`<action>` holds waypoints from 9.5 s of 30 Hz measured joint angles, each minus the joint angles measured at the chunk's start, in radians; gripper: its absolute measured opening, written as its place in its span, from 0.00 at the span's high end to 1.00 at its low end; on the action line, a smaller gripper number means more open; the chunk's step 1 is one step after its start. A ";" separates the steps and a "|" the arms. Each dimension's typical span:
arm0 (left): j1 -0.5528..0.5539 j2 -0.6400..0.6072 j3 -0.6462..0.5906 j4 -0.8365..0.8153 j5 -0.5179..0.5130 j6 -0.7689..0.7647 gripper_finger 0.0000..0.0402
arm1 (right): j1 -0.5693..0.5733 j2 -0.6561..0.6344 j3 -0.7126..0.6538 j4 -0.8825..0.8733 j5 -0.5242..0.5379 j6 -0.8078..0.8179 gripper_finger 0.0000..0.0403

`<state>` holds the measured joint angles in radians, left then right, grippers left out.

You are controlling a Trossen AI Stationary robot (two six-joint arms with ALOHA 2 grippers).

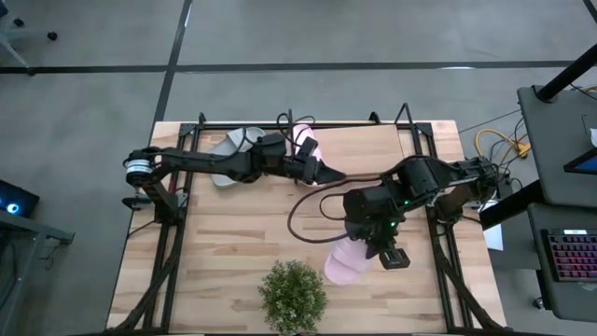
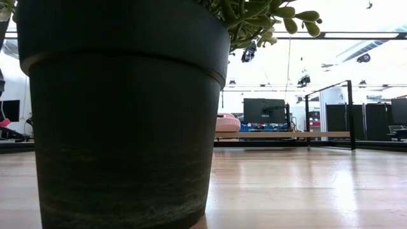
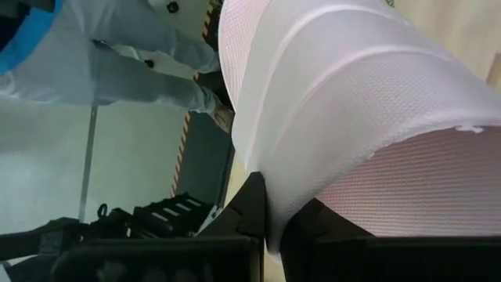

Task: Pick and place slides into the shelf
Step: Put the pink slipper on the shelf

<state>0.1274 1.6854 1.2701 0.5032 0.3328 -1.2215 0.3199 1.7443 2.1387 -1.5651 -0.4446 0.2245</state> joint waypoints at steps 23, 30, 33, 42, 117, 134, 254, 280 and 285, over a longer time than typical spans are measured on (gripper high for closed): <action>-0.016 0.107 0.151 -0.006 0.079 -0.001 0.28 | -0.054 0.012 -0.002 0.071 -0.025 -0.010 0.98; -0.030 0.108 0.150 -0.006 0.081 -0.002 0.28 | -0.071 0.021 -0.002 0.087 -0.032 -0.039 0.98; -0.033 0.108 0.150 -0.008 0.080 -0.002 0.28 | -0.072 0.026 -0.002 0.088 -0.036 -0.051 0.98; -0.034 0.108 0.149 -0.015 0.078 0.002 0.28 | -0.072 0.027 -0.002 0.084 -0.038 -0.053 0.98; -0.052 0.155 0.158 0.110 0.103 -0.028 0.87 | -0.083 0.043 0.063 -0.003 -0.060 -0.091 0.98; -0.052 0.155 0.159 0.114 0.106 -0.019 0.91 | -0.085 0.043 0.064 -0.001 -0.069 -0.075 0.85; 0.070 -0.387 -0.466 0.119 -0.009 0.234 0.97 | -0.163 -0.232 -0.542 0.657 -0.001 0.007 0.50; 0.070 -0.392 -0.462 0.116 0.003 0.205 0.51 | 0.170 -0.492 -1.121 1.075 0.219 0.639 0.50; 0.070 -0.392 -0.463 0.117 0.003 0.206 0.51 | 0.216 -0.530 -1.227 1.228 0.281 0.771 0.50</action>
<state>0.1970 1.2934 0.8070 0.6197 0.3359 -1.0153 0.5358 1.2143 0.9120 -0.3367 -0.1641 0.9953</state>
